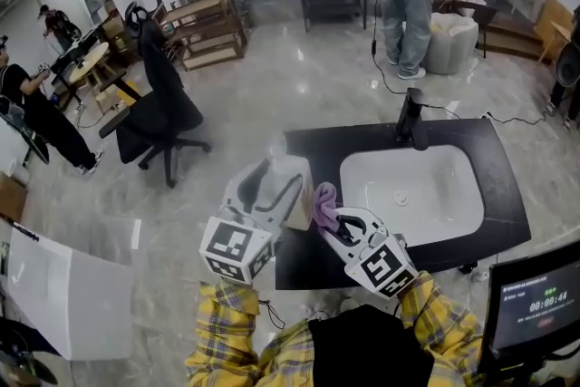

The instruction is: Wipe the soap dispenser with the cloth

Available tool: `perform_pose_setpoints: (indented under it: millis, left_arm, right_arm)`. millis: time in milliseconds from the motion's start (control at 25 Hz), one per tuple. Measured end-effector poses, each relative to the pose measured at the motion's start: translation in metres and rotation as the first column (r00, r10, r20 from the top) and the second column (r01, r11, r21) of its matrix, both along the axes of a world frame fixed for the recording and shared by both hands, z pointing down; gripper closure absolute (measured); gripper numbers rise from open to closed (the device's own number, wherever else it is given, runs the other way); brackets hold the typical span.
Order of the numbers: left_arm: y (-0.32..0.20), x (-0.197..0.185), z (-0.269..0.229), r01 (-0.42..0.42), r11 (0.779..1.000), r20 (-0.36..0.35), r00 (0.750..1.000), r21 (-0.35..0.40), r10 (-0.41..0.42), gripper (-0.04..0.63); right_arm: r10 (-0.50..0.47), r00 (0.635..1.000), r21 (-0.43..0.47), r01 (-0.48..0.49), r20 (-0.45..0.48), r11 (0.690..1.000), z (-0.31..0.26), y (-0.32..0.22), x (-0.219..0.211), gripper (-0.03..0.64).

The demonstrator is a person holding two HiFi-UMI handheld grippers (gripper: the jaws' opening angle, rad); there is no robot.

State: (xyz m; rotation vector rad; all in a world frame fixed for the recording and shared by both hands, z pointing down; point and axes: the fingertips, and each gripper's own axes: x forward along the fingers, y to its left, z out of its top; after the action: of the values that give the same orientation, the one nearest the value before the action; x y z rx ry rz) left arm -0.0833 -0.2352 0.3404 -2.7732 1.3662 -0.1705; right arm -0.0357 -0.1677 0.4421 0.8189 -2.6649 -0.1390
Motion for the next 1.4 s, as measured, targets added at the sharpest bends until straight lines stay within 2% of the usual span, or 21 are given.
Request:
perform_pose_setpoints:
  millis: [120, 280, 320, 360, 440, 720, 840, 960, 1160, 1400]
  left_arm:
    - [-0.002, 0.005, -0.008, 0.106, 0.994, 0.006, 0.994, -0.002, -0.106, 0.371]
    - [-0.014, 0.000, -0.003, 0.258, 0.966, 0.028, 0.966, -0.035, -0.257, 0.371]
    - [-0.015, -0.001, -0.002, 0.276, 0.960, 0.025, 0.961, -0.035, -0.275, 0.381]
    - [-0.015, -0.001, -0.003, 0.284, 0.958, 0.020, 0.959, -0.029, -0.283, 0.429]
    - [-0.014, -0.001, -0.004, 0.273, 0.962, 0.018, 0.962, -0.014, -0.272, 0.445]
    - [-0.013, -0.001, -0.004, 0.151, 0.988, -0.001, 0.989, -0.033, -0.151, 0.448]
    - [-0.012, 0.000, -0.004, 0.054, 0.998, -0.002, 0.999, -0.037, -0.054, 0.449]
    - [-0.011, 0.001, -0.003, -0.059, 0.997, -0.007, 0.998, -0.046, 0.058, 0.449]
    - [-0.011, 0.003, -0.005, -0.225, 0.973, -0.023, 0.974, -0.045, 0.224, 0.449]
    - [-0.011, 0.004, -0.005, -0.387, 0.922, -0.036, 0.922, -0.022, 0.386, 0.449]
  right_arm:
    - [0.010, 1.000, 0.001, -0.010, -0.005, 1.000, 0.000, -0.002, -0.001, 0.536]
    - [0.014, 1.000, 0.003, -0.014, -0.002, 1.000, -0.002, -0.004, 0.000, 0.536]
    - [0.014, 1.000, 0.005, -0.014, -0.001, 1.000, -0.003, -0.004, 0.000, 0.535]
    - [0.015, 1.000, 0.006, -0.015, -0.001, 1.000, -0.003, -0.004, 0.000, 0.536]
    - [0.020, 1.000, 0.007, -0.020, -0.001, 1.000, -0.003, -0.004, 0.002, 0.536]
    - [0.019, 1.000, 0.002, -0.019, 0.002, 1.000, -0.002, -0.003, 0.003, 0.537]
    - [0.009, 1.000, 0.004, -0.009, 0.005, 1.000, -0.003, -0.002, 0.001, 0.537]
    - [0.003, 1.000, 0.006, -0.003, 0.004, 1.000, -0.004, -0.001, 0.000, 0.535]
    - [0.002, 1.000, 0.007, -0.002, 0.003, 1.000, -0.005, -0.001, 0.000, 0.536]
    - [0.003, 1.000, 0.009, -0.003, 0.000, 1.000, -0.006, 0.000, -0.001, 0.535]
